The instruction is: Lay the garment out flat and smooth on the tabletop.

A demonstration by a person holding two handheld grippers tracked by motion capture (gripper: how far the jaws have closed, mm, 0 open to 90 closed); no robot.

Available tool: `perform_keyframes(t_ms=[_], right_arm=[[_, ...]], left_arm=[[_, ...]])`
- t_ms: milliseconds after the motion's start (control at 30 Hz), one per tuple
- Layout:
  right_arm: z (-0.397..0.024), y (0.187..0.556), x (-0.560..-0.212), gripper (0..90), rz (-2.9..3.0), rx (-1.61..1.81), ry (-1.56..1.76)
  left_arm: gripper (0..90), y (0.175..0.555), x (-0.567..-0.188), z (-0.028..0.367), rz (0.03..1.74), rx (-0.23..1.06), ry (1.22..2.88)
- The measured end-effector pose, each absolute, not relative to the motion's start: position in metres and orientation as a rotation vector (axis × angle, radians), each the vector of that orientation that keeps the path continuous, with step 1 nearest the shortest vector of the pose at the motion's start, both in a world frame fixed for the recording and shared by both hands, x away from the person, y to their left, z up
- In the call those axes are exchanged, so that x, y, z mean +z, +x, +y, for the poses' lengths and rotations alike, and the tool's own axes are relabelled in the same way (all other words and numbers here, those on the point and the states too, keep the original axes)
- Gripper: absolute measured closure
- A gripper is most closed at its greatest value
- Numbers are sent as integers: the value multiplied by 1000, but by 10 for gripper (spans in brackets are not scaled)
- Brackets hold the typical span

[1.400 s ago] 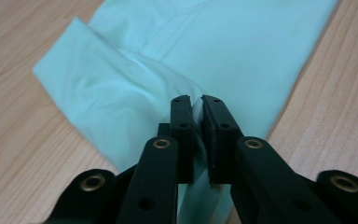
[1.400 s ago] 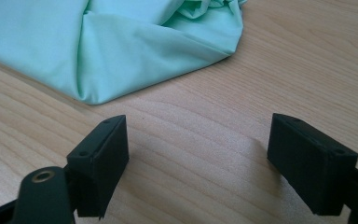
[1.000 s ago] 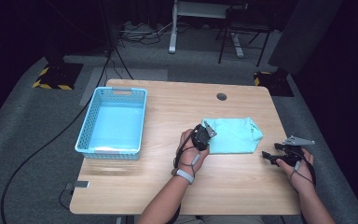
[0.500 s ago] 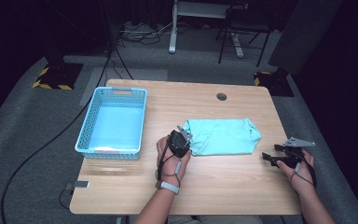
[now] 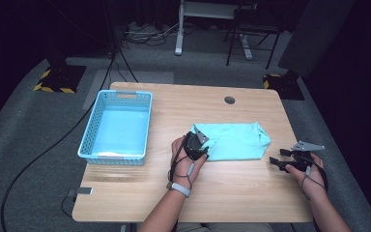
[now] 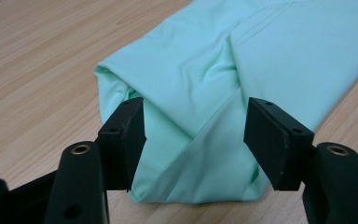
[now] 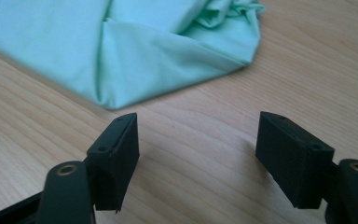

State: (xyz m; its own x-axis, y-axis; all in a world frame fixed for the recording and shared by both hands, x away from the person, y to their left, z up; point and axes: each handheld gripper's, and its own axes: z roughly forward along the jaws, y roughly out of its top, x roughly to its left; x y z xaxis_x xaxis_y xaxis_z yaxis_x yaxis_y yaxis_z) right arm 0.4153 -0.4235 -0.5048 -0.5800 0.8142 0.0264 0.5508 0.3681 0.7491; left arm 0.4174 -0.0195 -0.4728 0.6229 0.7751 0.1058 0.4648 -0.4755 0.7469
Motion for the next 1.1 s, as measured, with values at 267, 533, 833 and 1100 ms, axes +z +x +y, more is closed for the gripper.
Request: perform_keyframes(t_ms=[267,533,833,1100], right_arm=[[-400,423,-487,312,2312,1073,1104],[-380,437,-476,312,2346,1086,1048],[-357,453,-470,310,2374,1097,994],[-341,464,-470,309,2407,1096,959]], left_arm=[[349,408,-479,-7,956,544,2167],[333,394,-486,16,971,505,2177],[322,386,-498,32,985,462,2187],[302,382,-505,41,1012,435,2177]])
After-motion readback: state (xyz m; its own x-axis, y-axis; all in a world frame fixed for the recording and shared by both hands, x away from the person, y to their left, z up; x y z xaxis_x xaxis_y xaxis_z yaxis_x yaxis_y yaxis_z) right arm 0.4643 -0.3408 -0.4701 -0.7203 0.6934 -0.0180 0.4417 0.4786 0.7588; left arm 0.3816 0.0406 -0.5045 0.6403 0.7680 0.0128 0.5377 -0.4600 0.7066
